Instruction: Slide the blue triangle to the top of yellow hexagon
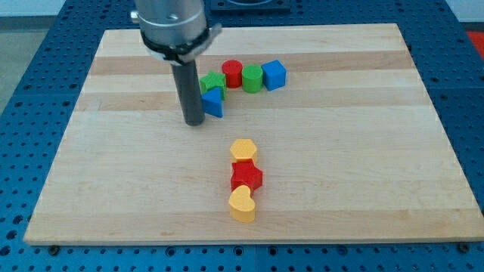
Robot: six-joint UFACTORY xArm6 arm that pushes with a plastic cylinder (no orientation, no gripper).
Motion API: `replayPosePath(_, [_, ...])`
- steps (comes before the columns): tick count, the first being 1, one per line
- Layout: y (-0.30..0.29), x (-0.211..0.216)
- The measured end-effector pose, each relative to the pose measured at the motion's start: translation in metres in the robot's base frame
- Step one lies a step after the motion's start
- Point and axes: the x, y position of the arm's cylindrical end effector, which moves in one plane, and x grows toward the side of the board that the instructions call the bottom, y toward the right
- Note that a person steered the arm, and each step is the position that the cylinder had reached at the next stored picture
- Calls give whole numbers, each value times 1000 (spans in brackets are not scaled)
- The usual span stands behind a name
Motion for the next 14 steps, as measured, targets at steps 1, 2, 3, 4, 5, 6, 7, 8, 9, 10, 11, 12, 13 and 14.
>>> replayPosePath(1, [-23, -25])
replayPosePath(2, [16, -35])
replayPosePath(3, [46, -35])
replayPosePath(4, [50, -35])
replayPosePath(5, [53, -35])
replayPosePath(6, [46, -23])
replayPosePath(7, [46, -9])
replayPosePath(8, [46, 1])
replayPosePath(9, [56, 2])
replayPosePath(10, [67, 18])
replayPosePath(11, [69, 22])
replayPosePath(12, [92, 22])
replayPosePath(13, [100, 22])
replayPosePath(14, [100, 21])
